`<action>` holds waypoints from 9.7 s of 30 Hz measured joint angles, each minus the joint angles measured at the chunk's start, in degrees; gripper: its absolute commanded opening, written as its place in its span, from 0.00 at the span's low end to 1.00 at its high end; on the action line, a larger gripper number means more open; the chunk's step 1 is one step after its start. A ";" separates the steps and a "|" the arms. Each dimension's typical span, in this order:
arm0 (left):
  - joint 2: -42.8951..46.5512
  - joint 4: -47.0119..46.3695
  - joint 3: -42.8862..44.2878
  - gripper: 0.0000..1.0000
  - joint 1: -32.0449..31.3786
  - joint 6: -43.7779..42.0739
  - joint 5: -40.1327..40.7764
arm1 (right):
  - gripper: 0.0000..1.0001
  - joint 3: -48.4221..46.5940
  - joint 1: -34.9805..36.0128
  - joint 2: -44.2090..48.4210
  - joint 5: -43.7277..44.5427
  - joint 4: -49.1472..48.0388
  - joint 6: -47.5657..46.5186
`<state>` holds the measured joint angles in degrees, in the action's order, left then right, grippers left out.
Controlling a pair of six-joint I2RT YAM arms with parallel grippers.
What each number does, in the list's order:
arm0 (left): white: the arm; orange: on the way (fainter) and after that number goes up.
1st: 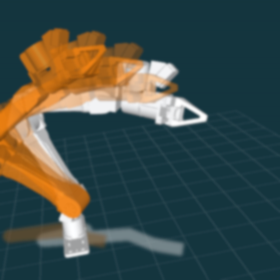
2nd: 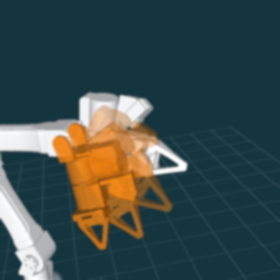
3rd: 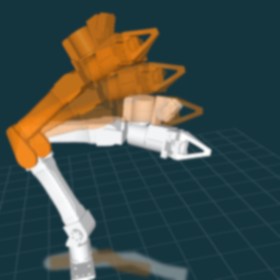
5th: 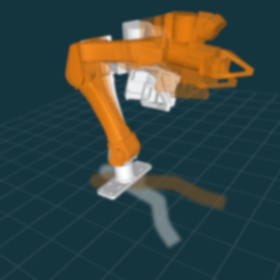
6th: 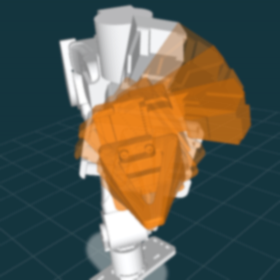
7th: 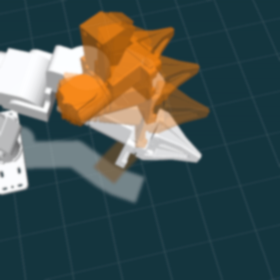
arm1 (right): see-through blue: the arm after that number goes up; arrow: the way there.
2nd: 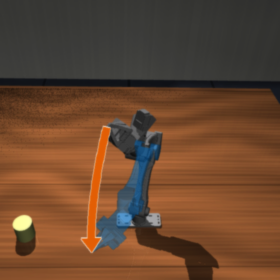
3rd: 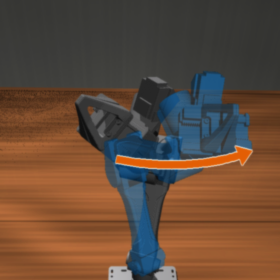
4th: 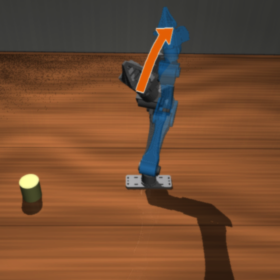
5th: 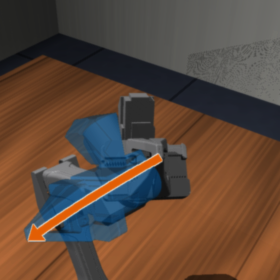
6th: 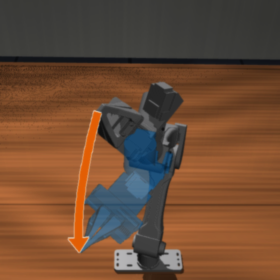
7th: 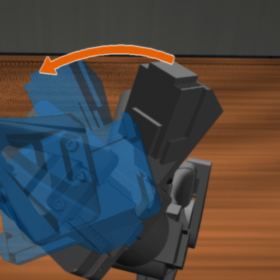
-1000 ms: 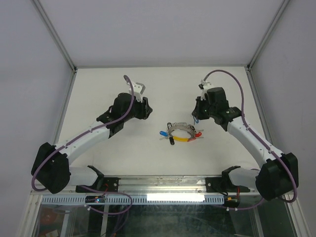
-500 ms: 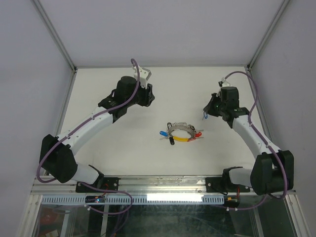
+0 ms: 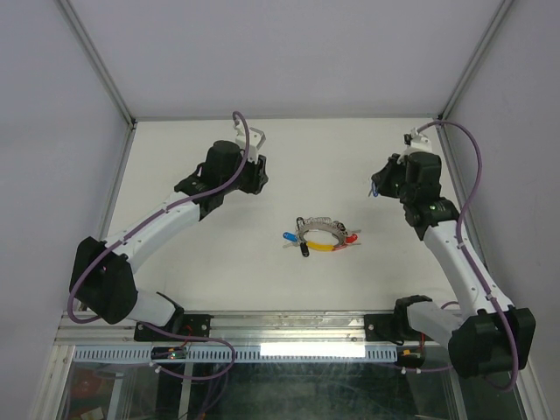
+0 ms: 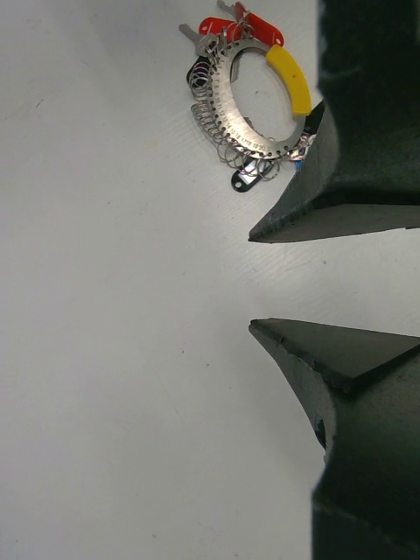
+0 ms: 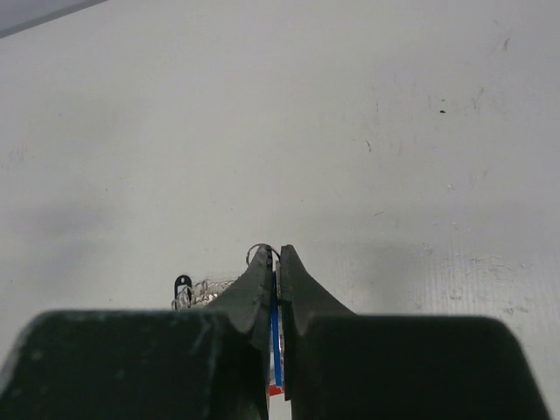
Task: Put the keys on the keyring
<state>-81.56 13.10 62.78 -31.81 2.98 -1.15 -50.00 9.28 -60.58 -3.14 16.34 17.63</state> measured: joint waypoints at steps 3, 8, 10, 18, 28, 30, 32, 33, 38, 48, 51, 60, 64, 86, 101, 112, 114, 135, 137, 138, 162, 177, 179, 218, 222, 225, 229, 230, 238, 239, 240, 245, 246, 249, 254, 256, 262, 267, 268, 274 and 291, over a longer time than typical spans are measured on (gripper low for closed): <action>0.00 -0.04 0.00 0.39 0.00 -0.70 0.66 | 0.02 -1.29 0.00 -1.38 1.55 1.27 -0.46; 0.00 0.00 0.00 0.39 0.00 -1.14 1.20 | 0.04 -2.64 0.00 -5.88 2.12 3.61 -0.57; -0.11 0.00 0.00 0.39 0.00 -1.20 1.22 | 0.04 -2.64 0.00 -7.15 2.47 4.90 -0.52; -2.56 0.96 0.00 0.38 0.00 -1.55 1.55 | 0.05 -2.75 0.00 -14.86 5.51 6.80 1.18; -2.54 1.05 0.00 0.39 0.00 -2.21 2.86 | 0.14 -1.62 0.00 -26.64 6.97 7.43 2.49; -2.54 1.05 0.00 0.39 0.00 -2.27 2.86 | 0.17 -1.18 0.00 -27.69 6.84 7.13 2.64; -2.54 1.05 0.00 0.39 0.00 -2.36 2.86 | 0.19 -0.55 0.00 -28.35 6.75 6.86 2.67; -2.54 1.05 0.00 0.40 0.00 -2.36 2.86 | 0.20 -0.31 0.00 -28.55 6.75 6.71 2.67; -2.54 1.07 0.00 0.39 0.00 -2.49 2.80 | 0.28 0.46 0.00 -29.14 6.75 6.23 2.71; -2.54 0.42 -1.27 0.46 -7.54 -6.64 4.26 | 0.44 5.03 0.00 -22.21 8.52 3.96 3.80; -2.64 0.39 -2.27 0.49 -12.83 -7.78 4.07 | 0.53 5.22 -0.07 -19.30 9.29 3.13 4.35; -6.21 -4.81 -2.67 0.54 -21.84 -8.33 -1.42 | 0.53 9.33 -0.42 -9.73 7.74 1.81 4.63; -12.20 -6.99 -2.19 0.53 -25.53 -9.22 -2.56 | 0.53 10.01 -0.42 -7.65 6.62 1.88 4.63; -28.63 -6.58 6.32 0.50 -29.79 -21.66 -3.67 | 0.53 10.54 -0.48 -5.35 1.90 1.90 4.55; -31.65 -5.49 8.13 0.28 -30.12 -25.27 -3.89 | 0.53 10.54 -0.48 -4.76 -0.39 1.90 4.55; -28.61 -5.60 3.72 0.00 -30.14 -26.29 -3.32 | 0.53 10.54 -0.48 -4.26 -0.92 1.92 4.55; -26.71 -5.42 1.42 0.00 -30.14 -25.75 -2.86 | 0.53 10.54 -0.48 -4.26 -1.18 1.92 4.55; -11.61 -6.27 -15.39 0.33 -30.14 -16.28 1.09 | 0.51 12.74 -0.57 -4.26 -13.11 -0.24 4.07; -10.19 -6.64 -16.48 0.37 -30.12 -15.39 1.09 | 0.51 12.74 -0.57 -4.26 -13.70 -0.22 3.76; -9.29 -6.73 -16.92 0.38 -30.14 -14.97 1.11 | 0.51 12.74 -0.57 -4.26 -13.92 -0.22 3.65; 1.97 2.80 0.55 0.43 -5.95 -7.32 0.28 | 0.37 6.84 16.59 -11.58 -7.69 1.44 13.49; 1.68 5.62 -2.84 0.45 -5.97 -9.88 8.15 | 0.31 -4.92 28.89 -28.04 0.63 6.80 16.94; 1.68 5.64 -2.84 0.45 -5.97 -10.05 8.68 | 0.31 -5.88 29.75 -29.11 2.21 8.28 16.98; 1.68 5.64 -3.34 0.45 -5.97 -11.39 9.88 | 0.00 -11.06 33.09 -35.34 2.64 13.75 9.53; 1.99 5.49 -3.82 0.46 -5.97 -11.39 9.27 | 0.00 -11.04 33.09 -32.74 1.77 12.48 5.88; 3.04 5.22 -4.57 0.46 -5.97 -11.39 8.39 | 0.00 -11.04 33.09 -30.25 0.96 10.93 3.89; 5.11 4.20 -5.11 0.46 -5.97 -11.39 6.99 | 0.00 -11.04 33.09 -28.81 0.24 9.22 1.90; 5.55 3.89 -5.20 0.46 -5.97 -11.39 6.82 | 0.00 -10.99 33.09 -28.55 0.04 8.81 1.29; 13.14 -0.31 -8.61 0.59 -5.97 -11.69 5.38 | 0.00 -3.72 33.09 -18.45 -1.05 0.39 -4.09; 15.19 -2.01 -10.19 0.61 -5.95 -11.67 4.90 | 0.00 -3.10 33.09 -16.81 -1.07 -0.55 -4.90; 17.55 -3.34 -11.96 0.62 -5.95 -11.65 4.24 | 0.00 -2.73 33.09 -15.34 -1.11 -1.36 -5.77; 26.80 -11.52 -18.62 0.70 -5.95 -11.32 1.73 | 0.00 -1.05 33.09 -9.33 -1.42 -5.35 -10.71; 27.39 -12.85 -19.10 0.71 -5.95 -11.26 1.03 | 0.00 0.33 33.09 -7.63 -1.73 -6.88 -12.24; 27.74 -17.40 -20.13 0.79 -5.95 -11.02 -1.40 | 0.00 4.96 33.09 -2.38 -2.69 -9.84 -17.25; 27.52 -26.71 -25.44 0.89 -5.95 -9.31 -9.14 | 0.00 9.09 33.09 2.45 -6.14 -11.82 -24.79; 27.19 -29.00 -27.19 0.90 -5.95 -8.02 -12.66 | 0.00 10.10 33.09 3.56 -8.04 -12.55 -26.84; 26.36 -36.83 -31.15 0.81 -6.03 0.11 -19.54 | 0.00 14.34 33.09 5.99 -14.64 -14.78 -29.70; 26.51 -45.00 -38.47 0.78 -8.22 4.28 -19.89 | 0.00 15.32 33.09 6.01 -18.82 -14.71 -29.24; 26.51 -46.10 -39.67 0.79 -8.87 4.61 -19.78 | 0.00 15.65 33.09 6.12 -19.89 -14.95 -29.20; 26.49 -51.21 -43.76 0.83 -12.83 5.20 -16.44 | 0.00 18.01 33.11 6.71 -24.79 -15.93 -27.87; 17.46 -72.30 -53.53 0.55 -15.87 -7.08 -16.11 | 0.00 21.99 33.16 9.90 -28.15 -22.38 -30.21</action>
<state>-64.10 -59.20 9.26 -47.68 -4.10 -17.26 -28.01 42.44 -50.68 -31.29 -6.04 -12.58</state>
